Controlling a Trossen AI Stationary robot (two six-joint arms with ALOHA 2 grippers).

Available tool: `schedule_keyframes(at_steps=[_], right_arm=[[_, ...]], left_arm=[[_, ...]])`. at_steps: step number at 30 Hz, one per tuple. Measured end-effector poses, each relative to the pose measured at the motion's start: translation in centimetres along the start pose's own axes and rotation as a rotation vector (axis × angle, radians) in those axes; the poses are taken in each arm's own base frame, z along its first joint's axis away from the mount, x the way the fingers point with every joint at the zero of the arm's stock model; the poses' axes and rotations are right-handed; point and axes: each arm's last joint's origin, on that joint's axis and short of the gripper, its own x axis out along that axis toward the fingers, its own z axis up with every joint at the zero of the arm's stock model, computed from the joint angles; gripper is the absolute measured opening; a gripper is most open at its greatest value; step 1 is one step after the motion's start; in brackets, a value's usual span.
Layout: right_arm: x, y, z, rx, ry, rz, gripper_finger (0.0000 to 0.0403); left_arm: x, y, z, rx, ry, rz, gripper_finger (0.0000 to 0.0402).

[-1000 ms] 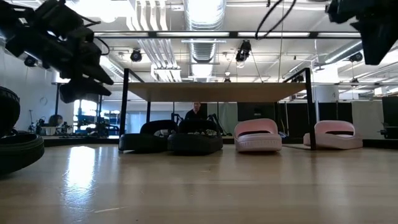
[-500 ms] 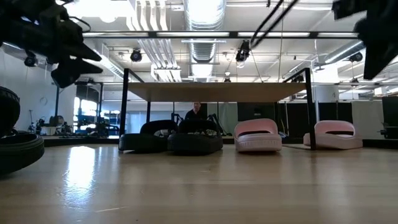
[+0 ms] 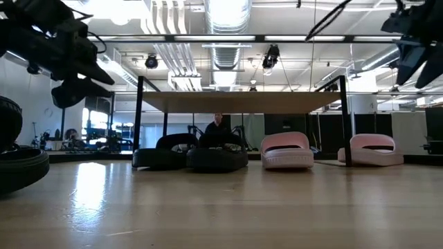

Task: Pick and place slides into the shelf
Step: Put the pink slides under the shelf

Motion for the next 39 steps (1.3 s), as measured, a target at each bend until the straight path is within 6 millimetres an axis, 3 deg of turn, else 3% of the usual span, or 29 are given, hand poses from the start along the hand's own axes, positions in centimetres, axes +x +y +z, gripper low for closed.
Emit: schedule_keyframes(at_steps=[2, 6, 9, 15, 17, 22, 25, 32, 39], right_arm=[[0.3, -1.6, 0.5, 0.060, 0.039, 0.039, 0.0206], [0.7, -4.7, 1.6, 0.438, 0.052, 0.103, 0.0206], [0.3, -5.4, 2.5, 0.609, 0.014, 0.168, 0.0206], [0.5, -5.1, 3.3, 0.762, 0.041, 0.182, 0.0203], [0.8, -4.8, 3.5, 0.665, 0.012, 0.135, 0.0199], [2.0, -3.4, 3.3, 0.282, 0.126, -0.085, 0.0186], [2.1, -2.4, 3.7, 0.104, 0.099, -0.123, 0.0181], [4.3, 0.6, 3.9, -0.043, 0.197, -0.179, 0.0184], [8.5, 3.0, 4.1, -0.251, 0.352, -0.380, 0.0179]], left_arm=[[0.3, 0.1, 0.1, -0.008, 0.008, 0.009, 0.0141], [0.7, 0.1, 0.2, -0.027, 0.021, 0.017, 0.0141], [1.0, 0.2, 0.2, -0.041, 0.033, 0.033, 0.0141], [1.1, 0.3, 0.2, -0.059, 0.037, 0.042, 0.0141], [1.1, 0.3, 0.2, -0.059, 0.036, 0.042, 0.0141], [0.9, 0.2, 0.2, -0.056, 0.028, 0.033, 0.0141], [0.8, 0.1, 0.2, -0.053, 0.018, 0.026, 0.0141], [0.4, 0.0, 0.2, -0.042, -0.003, 0.009, 0.0141], [0.3, 0.0, 0.3, -0.041, -0.008, 0.007, 0.0141]])
